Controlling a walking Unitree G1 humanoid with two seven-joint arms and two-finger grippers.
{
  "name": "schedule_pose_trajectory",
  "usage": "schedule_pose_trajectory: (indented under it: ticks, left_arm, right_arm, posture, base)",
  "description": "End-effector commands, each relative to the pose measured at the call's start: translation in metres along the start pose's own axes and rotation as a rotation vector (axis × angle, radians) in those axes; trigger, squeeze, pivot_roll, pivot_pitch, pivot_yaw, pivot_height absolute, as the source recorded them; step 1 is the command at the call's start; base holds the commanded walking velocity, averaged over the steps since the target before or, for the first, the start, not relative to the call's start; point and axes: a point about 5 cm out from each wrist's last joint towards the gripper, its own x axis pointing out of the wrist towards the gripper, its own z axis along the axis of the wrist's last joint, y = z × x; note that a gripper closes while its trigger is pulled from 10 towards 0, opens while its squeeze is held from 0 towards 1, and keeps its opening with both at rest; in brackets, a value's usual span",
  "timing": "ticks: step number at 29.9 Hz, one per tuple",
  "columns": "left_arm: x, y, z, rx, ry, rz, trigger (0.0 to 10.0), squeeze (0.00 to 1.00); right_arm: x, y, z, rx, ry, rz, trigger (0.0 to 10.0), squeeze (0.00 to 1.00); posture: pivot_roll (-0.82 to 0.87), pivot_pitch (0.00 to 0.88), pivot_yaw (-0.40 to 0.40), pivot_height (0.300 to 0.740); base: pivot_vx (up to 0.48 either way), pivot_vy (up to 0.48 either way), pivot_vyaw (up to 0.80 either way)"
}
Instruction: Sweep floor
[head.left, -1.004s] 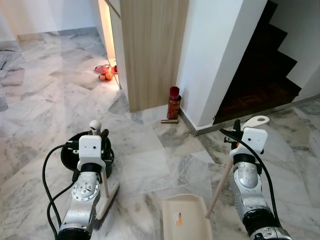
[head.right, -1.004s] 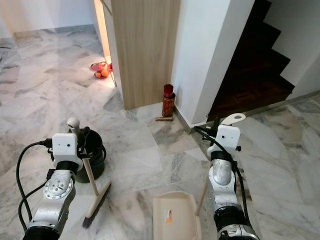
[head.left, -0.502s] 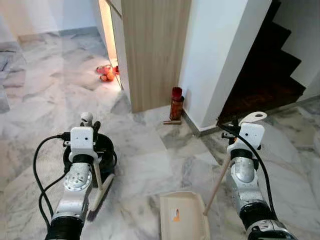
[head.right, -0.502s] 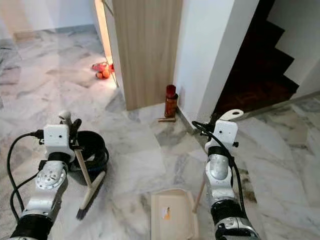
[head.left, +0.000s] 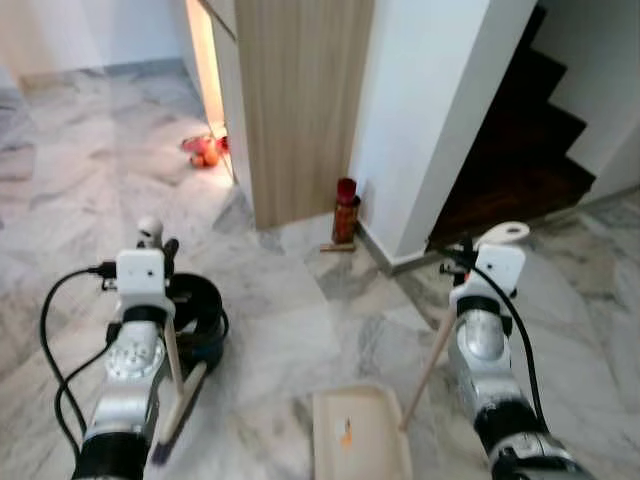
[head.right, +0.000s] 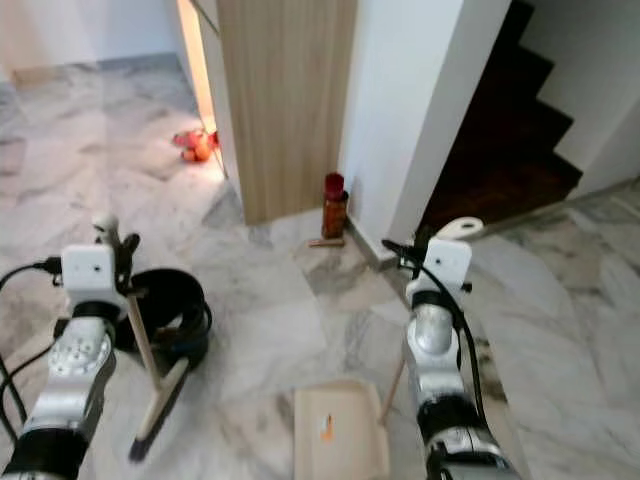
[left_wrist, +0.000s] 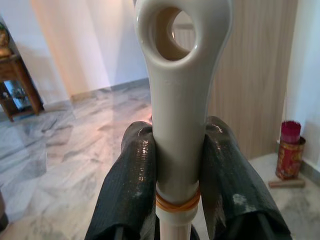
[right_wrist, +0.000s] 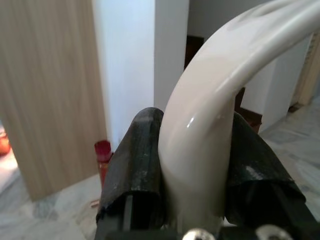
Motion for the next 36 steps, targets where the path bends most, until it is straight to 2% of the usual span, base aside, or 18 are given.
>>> schedule_pose_trajectory:
  ticks: [1, 4, 9, 18, 22, 27, 36]
  left_arm:
    - [0.001, 0.003, 0.009, 0.012, -0.058, 0.016, 10.0, 0.00]
    - [-0.003, 0.001, 0.001, 0.013, -0.034, 0.016, 10.0, 0.00]
    - [0.001, -0.004, 0.001, -0.006, -0.031, 0.009, 10.0, 0.00]
    - [0.011, -0.030, -0.001, -0.060, -0.007, -0.053, 10.0, 0.00]
    - [0.014, -0.042, -0.001, -0.080, 0.001, -0.076, 10.0, 0.00]
    - [0.015, -0.047, -0.001, -0.081, -0.004, -0.083, 10.0, 0.00]
    - [0.016, -0.048, -0.005, -0.098, -0.002, -0.057, 10.0, 0.00]
  right_arm:
    - [0.004, -0.007, 0.005, 0.014, -0.026, -0.025, 10.0, 0.00]
    - [0.004, -0.012, 0.005, 0.035, -0.021, -0.058, 10.0, 0.00]
    - [0.006, -0.018, 0.006, 0.027, -0.026, -0.066, 10.0, 0.00]
    - [0.015, -0.034, 0.017, 0.013, -0.063, -0.108, 10.0, 0.00]
    - [0.018, -0.050, 0.025, -0.003, -0.101, -0.155, 10.0, 0.00]
    - [0.019, -0.063, 0.027, -0.019, -0.103, -0.181, 10.0, 0.00]
    - [0.022, -0.062, 0.027, -0.033, -0.089, -0.150, 10.0, 0.00]
  posture:
    - [0.19, 0.000, -0.052, 0.740]
    - [0.16, 0.000, -0.048, 0.740]
    - [0.12, 0.000, -0.048, 0.740]
    - [0.04, 0.000, -0.037, 0.740]
    - [-0.01, 0.000, -0.031, 0.740]
    - [-0.02, 0.000, -0.036, 0.740]
    - [-0.02, 0.000, -0.103, 0.740]
  base:
    - [0.000, 0.000, -0.80]
    - [0.000, 0.000, -0.80]
    - [0.000, 0.000, -0.80]
    - [0.000, 0.000, -0.80]
    - [0.000, 0.000, -0.80]
    - [0.000, 0.000, -0.80]
    - [0.000, 0.000, -0.80]
